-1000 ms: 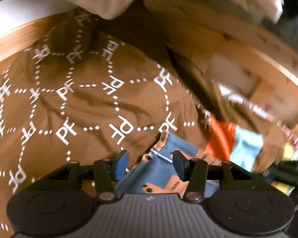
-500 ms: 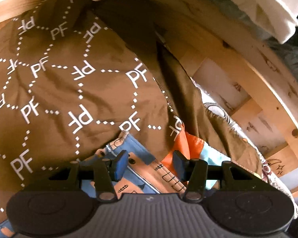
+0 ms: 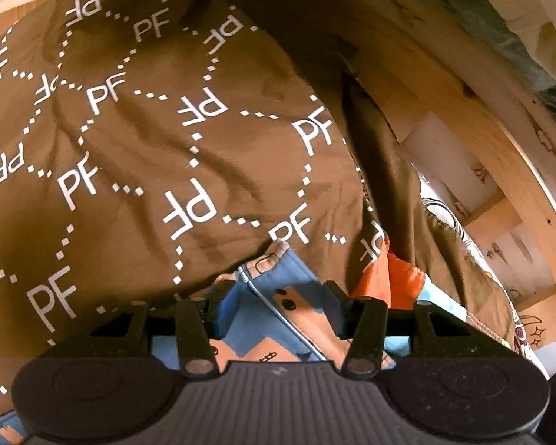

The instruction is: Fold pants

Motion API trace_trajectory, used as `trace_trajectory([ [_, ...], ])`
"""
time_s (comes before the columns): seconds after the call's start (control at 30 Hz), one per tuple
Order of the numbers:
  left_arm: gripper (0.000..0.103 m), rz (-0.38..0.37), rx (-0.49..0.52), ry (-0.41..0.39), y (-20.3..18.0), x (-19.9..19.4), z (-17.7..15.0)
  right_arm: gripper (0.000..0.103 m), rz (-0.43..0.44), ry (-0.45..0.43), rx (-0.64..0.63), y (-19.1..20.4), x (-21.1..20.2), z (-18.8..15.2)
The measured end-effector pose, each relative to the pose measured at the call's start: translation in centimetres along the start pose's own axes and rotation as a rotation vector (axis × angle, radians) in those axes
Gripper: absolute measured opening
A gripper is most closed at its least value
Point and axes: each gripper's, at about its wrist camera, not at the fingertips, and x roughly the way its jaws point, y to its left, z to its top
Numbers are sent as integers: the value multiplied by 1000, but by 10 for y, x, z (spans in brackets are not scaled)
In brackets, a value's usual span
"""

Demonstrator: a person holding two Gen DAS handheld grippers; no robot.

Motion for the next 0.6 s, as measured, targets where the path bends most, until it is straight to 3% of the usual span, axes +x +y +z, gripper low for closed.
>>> trace_trajectory([
  [0.13, 55, -32, -30, -14, 2, -9, 0, 13, -29, -37, -75, 12, -5, -3],
  [0.23, 55, -60, -42, -28, 3, -21, -2, 12, -106, -89, -295, 43, -9, -12],
  [0.37, 56, -62, -62, -35, 5, -37, -2, 12, -115, -100, -486, 77, -5, -28],
  [0.6, 59, -20, -66, 3, -6, -24, 4, 12, -132, -85, -572, 91, 3, -35],
])
